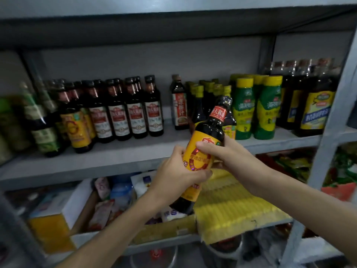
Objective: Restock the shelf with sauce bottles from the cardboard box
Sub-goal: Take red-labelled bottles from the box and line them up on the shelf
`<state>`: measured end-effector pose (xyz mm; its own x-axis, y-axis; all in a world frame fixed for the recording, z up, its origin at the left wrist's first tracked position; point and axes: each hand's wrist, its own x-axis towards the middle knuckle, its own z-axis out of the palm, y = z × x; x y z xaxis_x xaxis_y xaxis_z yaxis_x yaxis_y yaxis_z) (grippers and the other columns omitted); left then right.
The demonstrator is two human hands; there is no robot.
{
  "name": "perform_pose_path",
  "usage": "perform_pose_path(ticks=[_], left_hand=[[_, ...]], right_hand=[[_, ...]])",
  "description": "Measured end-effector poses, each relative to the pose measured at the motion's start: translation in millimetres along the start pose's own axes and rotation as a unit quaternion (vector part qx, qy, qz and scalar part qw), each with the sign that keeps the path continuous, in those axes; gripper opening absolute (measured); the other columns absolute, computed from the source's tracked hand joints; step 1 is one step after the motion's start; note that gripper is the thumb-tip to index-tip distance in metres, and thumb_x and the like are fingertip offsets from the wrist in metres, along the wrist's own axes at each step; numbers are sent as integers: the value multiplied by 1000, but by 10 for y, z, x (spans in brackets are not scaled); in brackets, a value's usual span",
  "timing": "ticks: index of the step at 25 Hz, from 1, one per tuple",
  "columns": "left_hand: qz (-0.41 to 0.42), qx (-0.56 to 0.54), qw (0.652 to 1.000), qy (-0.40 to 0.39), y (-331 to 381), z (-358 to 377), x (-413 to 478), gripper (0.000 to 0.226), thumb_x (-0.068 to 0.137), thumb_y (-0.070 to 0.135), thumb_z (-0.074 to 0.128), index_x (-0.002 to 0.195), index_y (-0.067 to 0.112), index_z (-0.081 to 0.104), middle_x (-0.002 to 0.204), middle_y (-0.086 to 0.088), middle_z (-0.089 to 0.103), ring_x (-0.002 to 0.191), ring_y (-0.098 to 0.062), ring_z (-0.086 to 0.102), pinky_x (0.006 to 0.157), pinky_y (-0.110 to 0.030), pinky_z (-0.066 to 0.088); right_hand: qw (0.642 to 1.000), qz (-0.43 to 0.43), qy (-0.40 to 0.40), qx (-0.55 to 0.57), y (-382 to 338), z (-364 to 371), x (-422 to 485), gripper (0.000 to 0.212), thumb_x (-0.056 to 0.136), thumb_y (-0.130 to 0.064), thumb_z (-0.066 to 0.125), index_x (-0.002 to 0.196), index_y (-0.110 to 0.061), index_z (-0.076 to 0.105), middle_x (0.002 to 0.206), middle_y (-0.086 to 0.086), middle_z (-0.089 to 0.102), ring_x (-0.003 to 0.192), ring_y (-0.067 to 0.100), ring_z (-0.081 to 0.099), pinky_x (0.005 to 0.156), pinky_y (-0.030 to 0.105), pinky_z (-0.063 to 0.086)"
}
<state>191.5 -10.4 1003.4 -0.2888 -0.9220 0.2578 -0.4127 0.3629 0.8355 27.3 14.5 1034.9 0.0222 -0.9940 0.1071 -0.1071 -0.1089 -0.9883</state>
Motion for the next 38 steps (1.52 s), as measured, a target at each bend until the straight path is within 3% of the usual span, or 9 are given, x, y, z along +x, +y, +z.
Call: perform_pose_path(ticks=[4, 9, 15, 19, 24, 28, 31, 36, 38], left_hand=[[11, 62, 997, 39, -197, -916, -54, 51, 68, 54, 80, 99, 33, 44, 89, 10, 65, 81, -6, 64, 75, -40, 56], [10, 100, 991, 85, -508, -1854, 4, 64, 60, 65, 71, 106, 35, 39, 91, 9, 68, 83, -13, 68, 76, -47, 56], [17, 84, 988, 125, -872, -2289, 157, 59, 71, 45, 79, 112, 31, 38, 85, 13, 66, 81, -2, 64, 74, -36, 56], [1, 46, 993, 110, -1089, -2481, 399, 60, 64, 57, 75, 109, 39, 40, 93, 12, 70, 83, -2, 68, 73, -31, 57], [-2, 11, 999, 48, -1311, -2752, 552, 56, 82, 34, 77, 126, 40, 43, 107, 16, 68, 92, 4, 68, 82, -24, 56], [7, -14, 999, 38, -1557, -3019, 581, 53, 78, 36, 79, 123, 38, 50, 113, 11, 68, 99, 2, 67, 89, -28, 56], [18, -20, 999, 36, -1719, -3183, 609, 68, 72, 42, 82, 130, 27, 51, 119, 7, 68, 106, -7, 67, 95, -39, 55], [17, -15, 999, 30, -1976, -3331, 668, 66, 72, 35, 84, 129, 19, 54, 119, 4, 70, 109, -10, 67, 97, -42, 54], [15, -6, 999, 36, -2048, -3345, 693, 74, 66, 45, 84, 129, 19, 55, 120, 4, 70, 109, -11, 67, 97, -43, 54]], right_hand=[[999, 4, -48, -2, -253, 875, 318, 38, 86, -40, 71, 108, -9, 73, 98, 4, 79, 94, 15, 75, 83, 31, 55], [997, -38, -72, 18, -481, 1823, 701, 39, 89, -33, 71, 108, 0, 72, 99, 11, 78, 94, 21, 75, 88, 33, 58], [994, -40, -103, 2, -421, 2387, 1139, 26, 86, -24, 75, 103, -5, 73, 98, 13, 77, 86, 20, 73, 82, 30, 60], [990, -66, -117, 34, -387, 2531, 1491, 23, 85, -19, 76, 105, -7, 72, 95, 9, 78, 83, 17, 75, 67, 22, 58], [988, -89, -119, 51, -345, 2679, 1809, 22, 86, -12, 74, 108, -12, 70, 96, 4, 79, 87, 16, 76, 69, 21, 58], [988, -120, -94, 33, -343, 2880, 1939, 33, 85, -12, 75, 116, -13, 62, 101, 1, 78, 91, 12, 75, 74, 21, 60], [986, -149, -68, -43, -351, 3043, 2021, 51, 82, -17, 80, 124, -14, 51, 109, -1, 74, 97, 10, 73, 88, 34, 60], [976, -160, -61, -135, -285, 3292, 2099, 60, 80, -22, 82, 127, -16, 47, 115, 0, 71, 104, 14, 71, 93, 43, 58], [974, -159, -55, -149, -239, 3341, 2135, 62, 78, -24, 82, 128, -15, 46, 116, 1, 70, 105, 15, 70, 94, 45, 57]])
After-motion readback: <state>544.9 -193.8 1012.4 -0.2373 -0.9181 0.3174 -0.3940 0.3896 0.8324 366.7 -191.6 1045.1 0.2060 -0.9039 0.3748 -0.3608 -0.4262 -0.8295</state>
